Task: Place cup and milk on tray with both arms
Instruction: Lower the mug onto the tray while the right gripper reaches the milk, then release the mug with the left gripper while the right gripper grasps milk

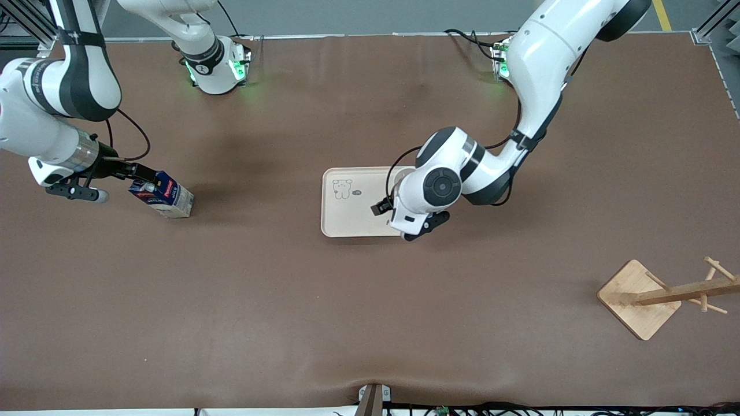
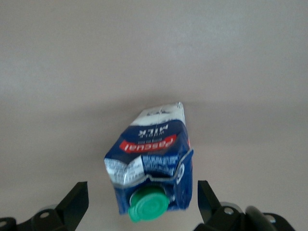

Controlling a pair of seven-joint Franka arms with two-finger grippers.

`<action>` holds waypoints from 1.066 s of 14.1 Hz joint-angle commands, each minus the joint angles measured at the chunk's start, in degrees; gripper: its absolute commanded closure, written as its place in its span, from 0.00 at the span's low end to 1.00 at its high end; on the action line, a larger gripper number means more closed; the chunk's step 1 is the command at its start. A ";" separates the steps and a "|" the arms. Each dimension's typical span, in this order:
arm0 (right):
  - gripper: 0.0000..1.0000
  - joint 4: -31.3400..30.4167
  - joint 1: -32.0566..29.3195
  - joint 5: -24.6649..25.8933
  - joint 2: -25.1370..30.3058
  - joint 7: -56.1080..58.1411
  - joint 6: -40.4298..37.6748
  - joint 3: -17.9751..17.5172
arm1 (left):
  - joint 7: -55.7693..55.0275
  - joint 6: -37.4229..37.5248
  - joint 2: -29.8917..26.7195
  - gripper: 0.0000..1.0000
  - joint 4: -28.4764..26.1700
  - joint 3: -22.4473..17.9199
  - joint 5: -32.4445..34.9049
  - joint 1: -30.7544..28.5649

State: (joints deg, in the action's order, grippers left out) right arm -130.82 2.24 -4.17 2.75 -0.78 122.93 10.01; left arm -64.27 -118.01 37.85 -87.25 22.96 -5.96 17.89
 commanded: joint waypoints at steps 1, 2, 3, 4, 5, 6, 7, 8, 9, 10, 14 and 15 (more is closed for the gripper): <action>0.00 -4.35 -0.22 -0.13 -0.72 0.34 7.12 -0.17 | -0.77 4.79 -8.04 0.00 -1.00 -4.39 0.77 -0.40; 0.00 -4.97 -0.13 -0.13 -1.78 0.69 8.37 -0.17 | -0.77 6.98 -9.62 0.00 -0.30 -5.98 1.56 -0.31; 0.00 -5.06 -0.04 -0.05 -2.66 2.35 8.38 -0.17 | -0.77 9.79 -10.86 0.00 1.10 -7.38 2.78 -0.31; 0.34 -4.97 -0.39 -0.05 -3.97 4.97 7.60 -0.17 | -0.68 12.60 -11.74 0.00 2.59 -8.70 4.88 -0.40; 0.76 -4.80 -0.57 -0.05 -5.03 6.22 6.11 -0.17 | -0.59 14.63 -12.62 0.00 3.83 -9.94 6.99 -0.40; 1.00 -4.28 -0.57 -0.05 -5.56 6.32 3.92 -0.08 | -0.59 15.61 -13.50 0.00 4.45 -10.73 8.84 -0.48; 1.00 -2.62 -0.65 -0.13 -5.57 6.06 0.76 0.00 | -0.50 15.79 -14.81 0.00 4.37 -11.96 10.34 -0.48; 1.00 0.71 -0.92 -0.13 -5.48 5.97 -4.05 0.18 | -0.24 15.79 -15.70 0.00 4.37 -13.45 11.57 -0.40; 1.00 5.53 -1.44 -0.13 -5.39 5.79 -11.15 0.18 | 0.81 15.88 -16.75 0.00 4.37 -14.68 12.11 -0.48; 1.00 11.93 -1.36 -0.22 -5.48 5.79 -20.18 0.09 | 3.17 15.79 -17.63 0.00 4.37 -15.83 12.11 -0.48; 1.00 30.33 6.69 -1.10 -5.57 0.29 -38.89 -0.26 | 13.89 17.80 -21.41 0.00 4.37 -22.24 12.11 -0.83; 1.00 31.93 10.56 -1.36 -5.57 -5.49 -38.91 -0.35 | 16.61 18.34 -22.38 0.00 4.37 -22.60 12.02 -1.97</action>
State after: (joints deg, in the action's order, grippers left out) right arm -103.49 6.32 -5.04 -1.35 1.19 86.05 9.83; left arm -51.75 -101.76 18.13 -82.52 1.58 5.13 16.68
